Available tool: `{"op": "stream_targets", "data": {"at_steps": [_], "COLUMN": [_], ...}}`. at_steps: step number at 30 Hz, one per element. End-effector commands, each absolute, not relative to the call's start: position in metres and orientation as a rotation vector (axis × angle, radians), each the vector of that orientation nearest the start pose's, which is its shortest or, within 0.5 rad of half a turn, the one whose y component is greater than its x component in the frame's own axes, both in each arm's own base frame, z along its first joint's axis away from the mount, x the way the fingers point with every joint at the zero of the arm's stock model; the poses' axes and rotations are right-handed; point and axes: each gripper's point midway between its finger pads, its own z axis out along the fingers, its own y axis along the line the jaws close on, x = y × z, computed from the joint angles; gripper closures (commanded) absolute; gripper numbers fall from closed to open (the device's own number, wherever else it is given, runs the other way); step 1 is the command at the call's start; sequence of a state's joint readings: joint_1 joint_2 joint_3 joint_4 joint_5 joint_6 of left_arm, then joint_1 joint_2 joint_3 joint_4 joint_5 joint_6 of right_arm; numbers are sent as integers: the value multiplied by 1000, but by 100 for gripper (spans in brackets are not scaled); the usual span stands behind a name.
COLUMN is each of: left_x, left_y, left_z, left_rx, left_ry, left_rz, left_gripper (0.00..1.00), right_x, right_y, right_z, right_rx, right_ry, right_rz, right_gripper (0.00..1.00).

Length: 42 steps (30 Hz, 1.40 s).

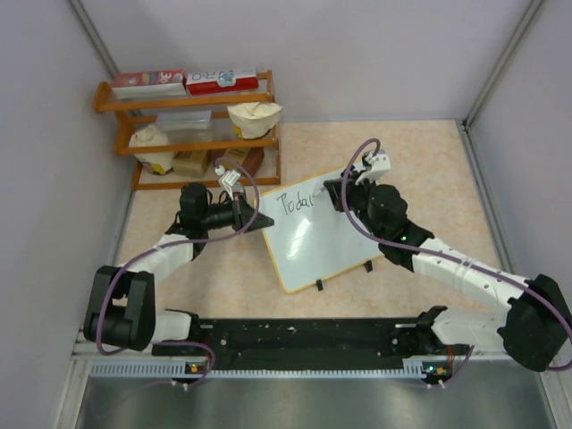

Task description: Write a sentence on the whiteboard

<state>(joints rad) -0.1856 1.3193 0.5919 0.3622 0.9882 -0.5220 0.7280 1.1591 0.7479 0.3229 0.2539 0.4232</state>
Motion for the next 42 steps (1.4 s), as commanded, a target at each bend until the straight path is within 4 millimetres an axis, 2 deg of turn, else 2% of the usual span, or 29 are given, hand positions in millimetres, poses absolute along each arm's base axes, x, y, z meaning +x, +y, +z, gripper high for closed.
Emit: {"op": "stream_targets", "data": {"at_steps": [1, 9, 31, 37, 42], "left_x": [277, 276, 277, 278, 278], "left_y": [-207, -207, -206, -206, -206], "left_z": [142, 142, 141, 141, 141], "left_rx": [447, 446, 441, 438, 440], "left_ry": [1990, 1989, 1993, 1992, 1991], "left_rz": [-1279, -1277, -1276, -1271, -1274], "left_gripper": [100, 100, 100, 100, 100], "right_x": [334, 339, 311, 303, 297], "right_y": [245, 248, 244, 246, 249], "right_z": [293, 272, 224, 216, 218], "right_rx": [-24, -32, -81, -95, -115], "right_ry": [1604, 1652, 1749, 1767, 1762], "right_rz": [642, 613, 666, 707, 745], "right_gripper": [100, 100, 100, 100, 100]}}
